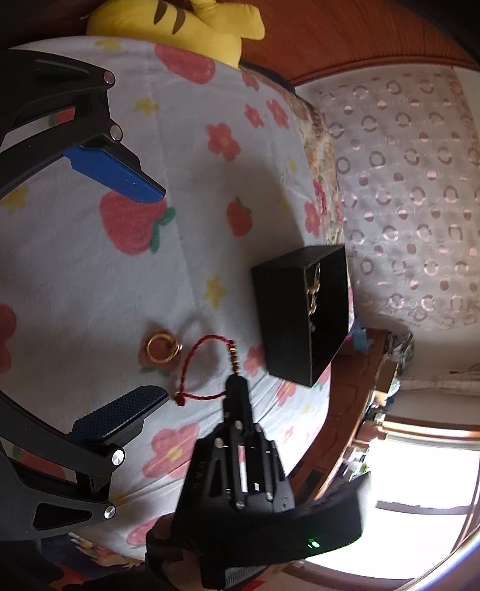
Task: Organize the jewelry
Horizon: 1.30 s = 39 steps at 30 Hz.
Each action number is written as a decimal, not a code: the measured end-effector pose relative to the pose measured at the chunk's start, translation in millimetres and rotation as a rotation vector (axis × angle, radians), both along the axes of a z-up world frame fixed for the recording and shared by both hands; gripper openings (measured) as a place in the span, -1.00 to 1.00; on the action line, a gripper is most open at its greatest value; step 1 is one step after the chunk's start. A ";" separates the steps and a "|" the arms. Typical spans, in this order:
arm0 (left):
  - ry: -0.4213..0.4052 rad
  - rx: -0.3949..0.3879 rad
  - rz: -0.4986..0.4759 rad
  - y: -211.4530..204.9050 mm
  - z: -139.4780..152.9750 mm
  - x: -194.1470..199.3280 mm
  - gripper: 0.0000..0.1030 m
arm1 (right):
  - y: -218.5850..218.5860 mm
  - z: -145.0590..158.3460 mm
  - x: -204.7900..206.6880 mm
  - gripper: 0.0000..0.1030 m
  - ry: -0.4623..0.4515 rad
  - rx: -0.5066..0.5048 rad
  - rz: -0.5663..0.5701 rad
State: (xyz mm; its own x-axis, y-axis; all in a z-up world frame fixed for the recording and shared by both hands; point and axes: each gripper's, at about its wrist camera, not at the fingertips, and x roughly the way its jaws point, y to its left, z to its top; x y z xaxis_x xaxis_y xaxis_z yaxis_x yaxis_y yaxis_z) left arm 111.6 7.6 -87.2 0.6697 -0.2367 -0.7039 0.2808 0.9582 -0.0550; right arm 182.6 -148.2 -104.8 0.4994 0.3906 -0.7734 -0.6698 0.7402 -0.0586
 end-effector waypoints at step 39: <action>-0.006 0.059 -0.054 -36.9 18.5 18.9 -0.64 | -43.9 41.4 -8.8 -0.94 -0.099 0.105 -0.086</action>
